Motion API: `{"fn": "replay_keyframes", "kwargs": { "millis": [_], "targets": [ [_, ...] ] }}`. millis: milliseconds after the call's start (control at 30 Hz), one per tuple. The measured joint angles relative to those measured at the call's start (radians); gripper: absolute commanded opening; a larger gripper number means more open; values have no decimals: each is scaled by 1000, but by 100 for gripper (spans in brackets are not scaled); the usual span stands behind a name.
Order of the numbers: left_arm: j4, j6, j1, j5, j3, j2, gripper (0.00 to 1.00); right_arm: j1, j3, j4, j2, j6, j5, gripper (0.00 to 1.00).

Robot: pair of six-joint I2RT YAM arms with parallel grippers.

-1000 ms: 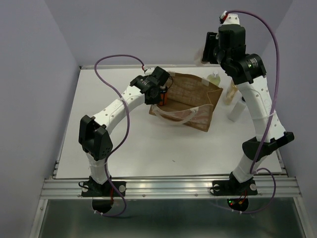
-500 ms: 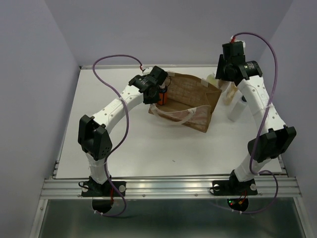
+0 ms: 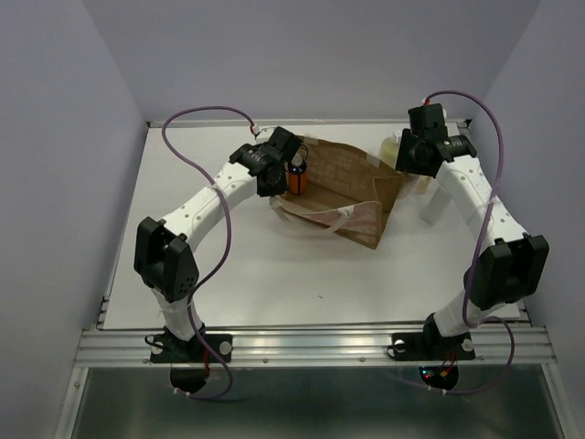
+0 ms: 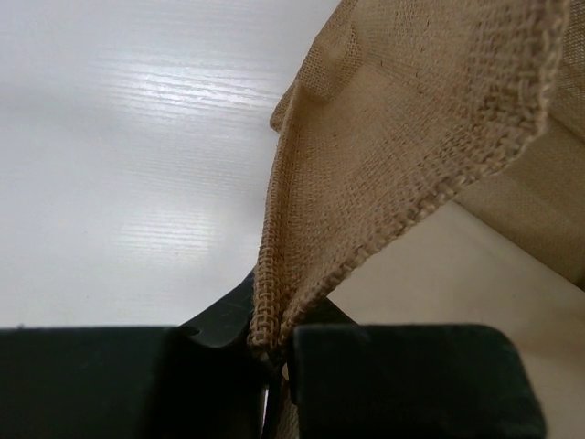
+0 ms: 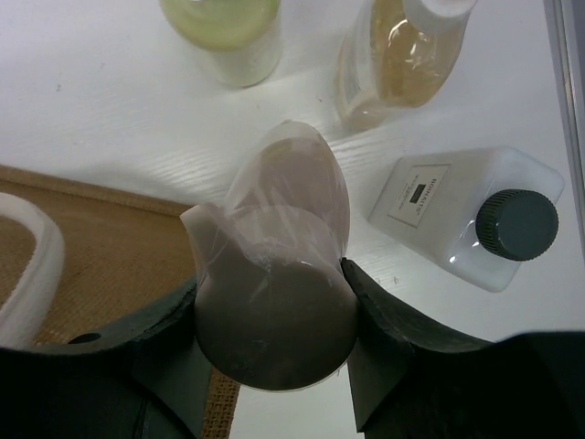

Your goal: Take the personal care products out of the canvas bag

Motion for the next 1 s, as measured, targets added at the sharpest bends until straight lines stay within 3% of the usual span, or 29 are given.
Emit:
{"fn": "replay_keyframes", "kwargs": {
  "millis": [233,367,600,667,700,800,1000],
  "targets": [
    [-10,4,8,-3,-14,-17,0,-24,-44,79,35,-2,-9,1],
    [-11,5,10,-4,-14,-17,0,-30,-58,138,79,6,-23,10],
    [-15,5,10,-7,-14,-17,0,-32,-110,170,117,21,-34,34],
    [-16,5,10,-7,-14,-17,0,-32,-111,172,119,26,-32,46],
    [-16,5,10,-8,-14,-17,0,-32,-111,173,119,26,-32,59],
    [-17,5,10,-8,-14,-17,0,-32,-109,174,122,31,-26,80],
    [-18,5,10,-8,-14,-17,0,-32,6,158,132,35,-8,90]
  ]
}}
